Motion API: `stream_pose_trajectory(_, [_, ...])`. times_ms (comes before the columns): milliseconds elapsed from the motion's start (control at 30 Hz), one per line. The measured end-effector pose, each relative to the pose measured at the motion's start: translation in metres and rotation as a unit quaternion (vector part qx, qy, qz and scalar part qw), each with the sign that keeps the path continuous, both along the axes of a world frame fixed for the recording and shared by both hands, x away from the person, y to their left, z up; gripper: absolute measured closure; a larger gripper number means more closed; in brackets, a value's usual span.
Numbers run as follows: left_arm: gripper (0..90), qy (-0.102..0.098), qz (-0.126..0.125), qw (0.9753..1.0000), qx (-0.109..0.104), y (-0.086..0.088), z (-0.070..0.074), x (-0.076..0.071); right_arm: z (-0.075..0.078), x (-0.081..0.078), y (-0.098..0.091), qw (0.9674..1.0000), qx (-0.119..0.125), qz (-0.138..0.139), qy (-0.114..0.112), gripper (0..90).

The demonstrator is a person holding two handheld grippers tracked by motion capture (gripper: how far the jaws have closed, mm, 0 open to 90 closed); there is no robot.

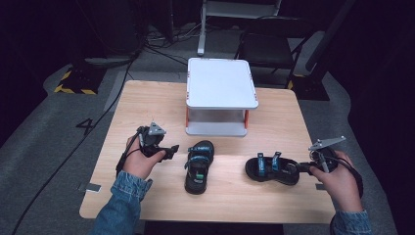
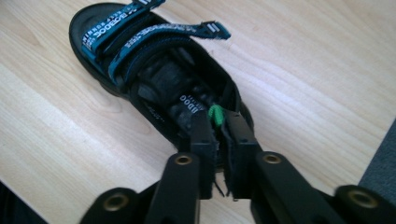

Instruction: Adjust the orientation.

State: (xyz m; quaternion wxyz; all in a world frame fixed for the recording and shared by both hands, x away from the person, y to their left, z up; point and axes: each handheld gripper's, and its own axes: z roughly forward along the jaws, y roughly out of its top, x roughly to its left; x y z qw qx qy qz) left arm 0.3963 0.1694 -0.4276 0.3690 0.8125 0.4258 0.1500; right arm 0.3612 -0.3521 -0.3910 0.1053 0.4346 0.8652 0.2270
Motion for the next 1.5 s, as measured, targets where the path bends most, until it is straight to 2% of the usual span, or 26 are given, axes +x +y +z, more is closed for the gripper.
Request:
stream_pose_trajectory(67, [28.5, -0.001, 0.002, 1.0000, 0.000, 0.001, 0.000, -0.001, 0.002, 0.001, 0.000, 0.9995, 0.002, 0.005, -0.031, 66.4])
stream_pose_trajectory(100, [28.5, -0.001, 0.002, 1.0000, 0.000, 0.001, 0.000, -0.001, 0.002, 0.001, 0.000, 0.9995, 0.002, 0.005, -0.031, 66.4])
stream_pose_trajectory(133, [28.5, 0.000, 0.002, 1.0000, 0.002, 0.002, 0.000, -0.002, 0.006, 0.002, 0.002, 0.9978, -0.001, 0.003, -0.067, 54.4])
stream_pose_trajectory(233, [28.5, 0.000, 0.003, 1.0000, 0.004, 0.004, 0.000, -0.003, 0.009, 0.002, 0.007, 0.9960, 0.011, 0.018, -0.087, 52.8])
stream_pose_trajectory(267, [28.5, -0.001, 0.005, 1.0000, 0.003, 0.005, 0.000, -0.004, 0.010, 0.002, 0.016, 0.9954, 0.027, 0.055, -0.074, 51.6])
stream_pose_trajectory(300, [28.5, -0.002, 0.006, 1.0000, 0.003, 0.006, 0.000, -0.005, 0.010, 0.002, 0.016, 0.9954, 0.027, 0.055, -0.074, 51.6])
stream_pose_trajectory(333, [28.5, -0.001, 0.008, 1.0000, 0.002, 0.007, 0.000, -0.007, 0.006, 0.003, 0.026, 0.9946, 0.017, 0.094, -0.039, 48.5])
stream_pose_trajectory(367, [28.5, -0.001, 0.009, 1.0000, 0.004, 0.008, -0.001, -0.007, 0.006, 0.003, 0.026, 0.9946, 0.017, 0.094, -0.039, 48.5])
stream_pose_trajectory(400, [28.5, 0.000, 0.010, 0.9999, 0.005, 0.010, -0.001, -0.009, 0.000, 0.004, 0.035, 0.9922, -0.002, 0.124, -0.010, 48.6])
stream_pose_trajectory(467, [28.5, 0.001, 0.012, 0.9999, 0.006, 0.011, -0.002, -0.011, -0.008, 0.008, 0.044, 0.9897, -0.014, 0.142, 0.013, 51.9])
stream_pose_trajectory(500, [28.5, 0.001, 0.012, 0.9999, 0.006, 0.011, -0.002, -0.011, -0.008, 0.008, 0.044, 0.9897, -0.014, 0.142, 0.013, 51.9])
stream_pose_trajectory(533, [28.5, 0.001, 0.013, 0.9999, 0.004, 0.013, -0.002, -0.012, -0.015, 0.012, 0.050, 0.9882, -0.018, 0.148, 0.034, 58.2])
stream_pose_trajectory(567, [28.5, 0.001, 0.013, 0.9999, 0.004, 0.013, -0.002, -0.012, -0.015, 0.012, 0.050, 0.9882, -0.018, 0.148, 0.034, 58.2])
stream_pose_trajectory(600, [28.5, 0.001, 0.016, 0.9999, 0.006, 0.015, -0.002, -0.014, -0.020, 0.016, 0.054, 0.9850, -0.022, 0.164, 0.049, 73.2])
stream_pose_trajectory(700, [28.6, 0.002, 0.017, 0.9998, 0.007, 0.017, -0.002, -0.015, -0.021, 0.017, 0.056, 0.9821, -0.024, 0.180, 0.052, 76.9])
stream_pose_trajectory(733, [28.6, 0.001, 0.020, 0.9997, 0.011, 0.018, -0.003, -0.016, -0.019, 0.019, 0.058, 0.9812, -0.018, 0.188, 0.041, 78.0])
stream_pose_trajectory(867, [28.6, 0.000, 0.023, 0.9997, 0.010, 0.021, -0.003, -0.018, -0.016, 0.023, 0.060, 0.9814, -0.004, 0.190, 0.025, 78.6])
stream_pose_trajectory(967, [28.6, 0.004, 0.030, 0.9995, 0.010, 0.025, -0.005, -0.023, -0.013, 0.030, 0.068, 0.9829, 0.013, 0.184, -0.001, 78.8])
stream_pose_trajectory(1033, [28.5, 0.006, 0.035, 0.9993, 0.011, 0.029, -0.007, -0.025, -0.012, 0.036, 0.077, 0.9855, 0.027, 0.166, -0.024, 78.8])
stream_pose_trajectory(1067, [28.6, 0.007, 0.040, 0.9991, 0.009, 0.032, -0.007, -0.028, -0.014, 0.042, 0.088, 0.9868, 0.027, 0.152, -0.050, 78.9])
stream_pose_trajectory(1133, [28.6, 0.008, 0.042, 0.9991, 0.008, 0.034, -0.007, -0.030, -0.017, 0.045, 0.094, 0.9869, 0.030, 0.146, -0.063, 79.0])
stream_pose_trajectory(1200, [28.6, 0.007, 0.050, 0.9987, 0.009, 0.039, -0.007, -0.034, -0.026, 0.055, 0.108, 0.9865, 0.067, 0.124, -0.083, 78.9])
stream_pose_trajectory(1267, [28.6, 0.008, 0.054, 0.9984, 0.011, 0.041, -0.008, -0.035, -0.034, 0.060, 0.119, 0.9856, 0.080, 0.119, -0.090, 78.7])
stream_pose_trajectory(1367, [28.6, 0.012, 0.055, 0.9984, 0.010, 0.042, -0.010, -0.036, -0.043, 0.064, 0.129, 0.9851, 0.079, 0.129, -0.081, 77.9])
stream_pose_trajectory(1433, [28.6, 0.011, 0.055, 0.9984, 0.011, 0.043, -0.010, -0.037, -0.044, 0.062, 0.136, 0.9849, 0.060, 0.135, -0.090, 64.9])
stream_pose_trajectory(1500, [28.6, 0.012, 0.054, 0.9984, 0.011, 0.043, -0.009, -0.037, -0.040, 0.061, 0.133, 0.9845, 0.069, 0.135, -0.088, 54.9])
